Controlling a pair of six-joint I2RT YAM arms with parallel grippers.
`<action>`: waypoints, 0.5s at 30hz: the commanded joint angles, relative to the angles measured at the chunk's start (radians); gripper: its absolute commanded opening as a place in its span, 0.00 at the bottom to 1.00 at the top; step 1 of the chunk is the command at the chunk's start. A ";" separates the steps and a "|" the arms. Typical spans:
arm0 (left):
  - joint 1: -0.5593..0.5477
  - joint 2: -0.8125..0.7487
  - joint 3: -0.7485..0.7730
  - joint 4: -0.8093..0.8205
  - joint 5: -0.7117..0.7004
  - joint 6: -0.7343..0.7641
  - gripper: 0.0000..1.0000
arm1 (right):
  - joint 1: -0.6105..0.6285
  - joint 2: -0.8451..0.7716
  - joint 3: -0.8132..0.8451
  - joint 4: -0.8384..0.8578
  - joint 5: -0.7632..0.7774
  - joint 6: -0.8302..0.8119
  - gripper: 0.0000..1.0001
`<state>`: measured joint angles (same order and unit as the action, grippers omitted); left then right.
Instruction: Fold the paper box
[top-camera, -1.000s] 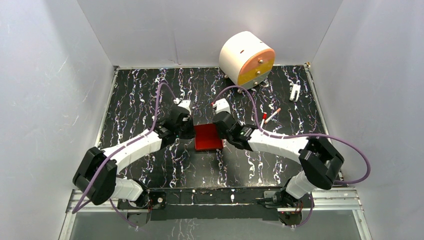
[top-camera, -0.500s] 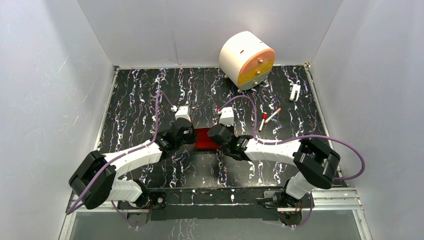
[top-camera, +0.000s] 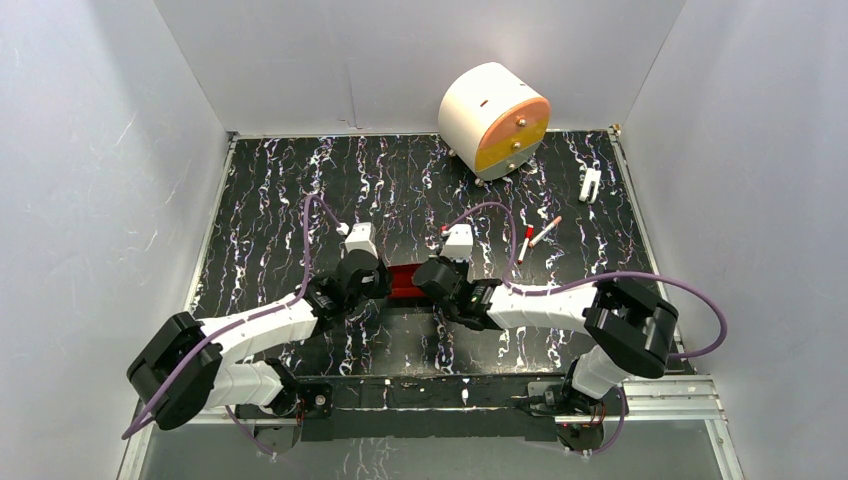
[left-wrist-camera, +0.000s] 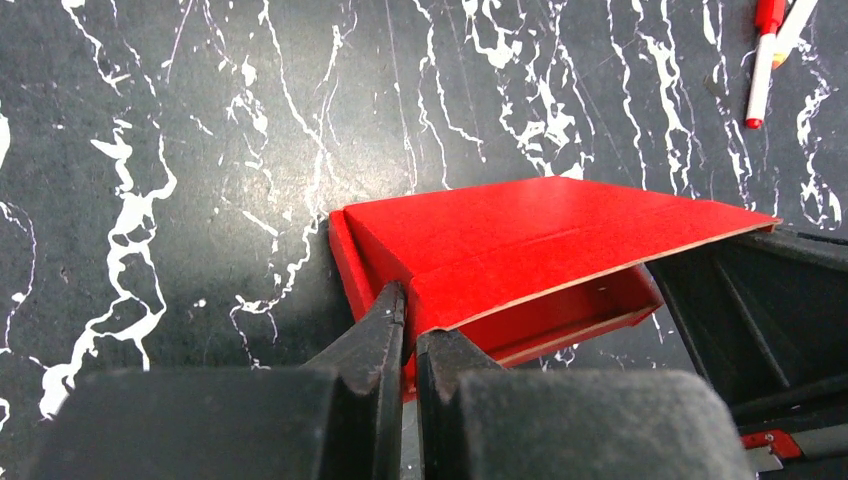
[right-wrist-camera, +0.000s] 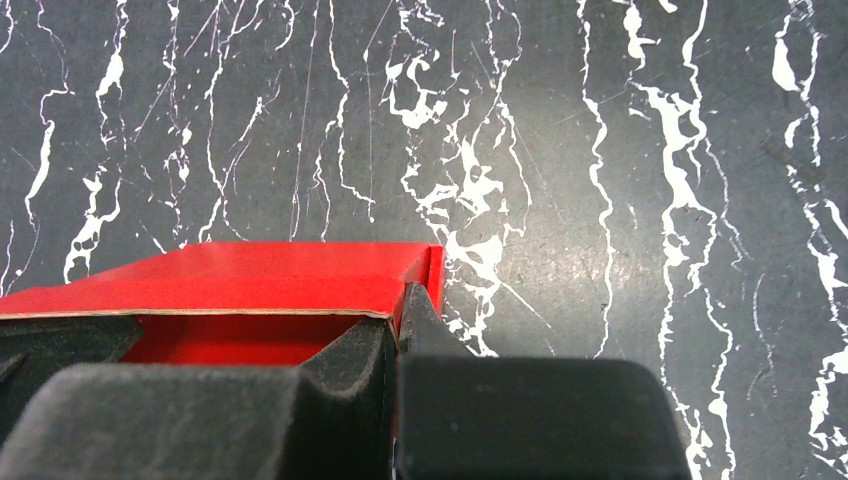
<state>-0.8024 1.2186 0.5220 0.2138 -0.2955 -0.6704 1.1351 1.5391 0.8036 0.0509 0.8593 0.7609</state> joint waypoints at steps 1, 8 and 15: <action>-0.018 -0.026 -0.024 -0.004 0.051 -0.037 0.00 | 0.012 0.022 0.018 0.001 -0.039 0.104 0.03; -0.025 -0.039 -0.071 0.013 0.050 -0.028 0.00 | 0.029 0.029 -0.023 -0.022 -0.027 0.148 0.03; -0.059 -0.055 -0.105 0.027 0.034 -0.008 0.00 | 0.044 -0.012 -0.078 -0.013 -0.052 0.129 0.08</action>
<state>-0.8227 1.1805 0.4568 0.2615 -0.2977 -0.6647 1.1645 1.5497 0.7784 0.0616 0.8848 0.8398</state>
